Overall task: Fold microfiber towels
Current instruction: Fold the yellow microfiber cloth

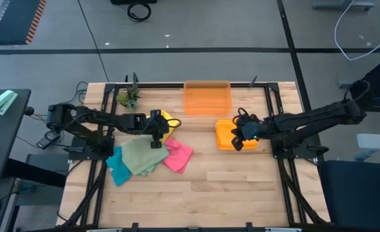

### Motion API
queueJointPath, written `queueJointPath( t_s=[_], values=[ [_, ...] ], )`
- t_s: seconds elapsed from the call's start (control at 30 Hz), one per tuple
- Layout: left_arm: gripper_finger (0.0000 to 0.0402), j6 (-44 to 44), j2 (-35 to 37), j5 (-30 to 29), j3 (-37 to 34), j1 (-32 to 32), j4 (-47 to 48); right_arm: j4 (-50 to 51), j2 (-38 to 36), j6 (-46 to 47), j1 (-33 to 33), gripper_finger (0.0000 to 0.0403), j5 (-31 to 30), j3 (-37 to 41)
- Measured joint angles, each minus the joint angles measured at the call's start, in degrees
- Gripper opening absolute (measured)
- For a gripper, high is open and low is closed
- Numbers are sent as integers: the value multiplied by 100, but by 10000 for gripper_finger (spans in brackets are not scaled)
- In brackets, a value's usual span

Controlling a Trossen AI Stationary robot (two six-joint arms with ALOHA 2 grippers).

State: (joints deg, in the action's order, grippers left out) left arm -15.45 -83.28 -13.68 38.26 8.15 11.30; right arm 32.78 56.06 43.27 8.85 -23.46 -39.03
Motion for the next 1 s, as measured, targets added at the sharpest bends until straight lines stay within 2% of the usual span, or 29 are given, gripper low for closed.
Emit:
queueJointPath(
  t_s=[0.07, 0.1, 0.27, 0.43, 0.53, 0.67, 0.73, 0.83, 0.9, 0.93, 1.0],
  values=[
    [24, 19, -72, 1, 22, -1, -264, 19, -244, 16, 194, 14, -1, -31],
    [14, 73, -57, -8, 21, -1, -274, -29, -323, 39, 309, 14, -1, -67],
    [7, -181, 97, -398, 759, -53, 139, -211, -720, 49, 834, 14, -44, -103],
    [6, -575, 380, -665, 2530, -119, 1171, -218, -780, 30, 1323, 14, -414, -98],
    [6, -395, 537, -676, 3683, -203, 1994, -232, -696, 21, 1524, 14, -649, -98],
    [5, 618, 602, -666, 5081, -503, 2955, -305, -568, 17, 1731, 15, -718, -97],
    [5, 1315, 604, -427, 5480, -736, 3384, -385, -450, 60, 1881, 15, -712, -90],
    [6, 2112, 597, -41, 5544, -1366, 3895, -520, -273, 200, 2165, 15, -701, -94],
    [6, 2508, 594, -76, 5165, -1976, 3783, -756, -80, 292, 2369, 15, -720, -96],
    [6, 2665, 590, -177, 4874, -2286, 3599, -766, 16, 358, 2495, 15, -726, -94],
    [4, 3027, 554, -595, 3994, -3003, 2553, -1028, 299, 566, 2763, 15, -868, -94]
  ],
)
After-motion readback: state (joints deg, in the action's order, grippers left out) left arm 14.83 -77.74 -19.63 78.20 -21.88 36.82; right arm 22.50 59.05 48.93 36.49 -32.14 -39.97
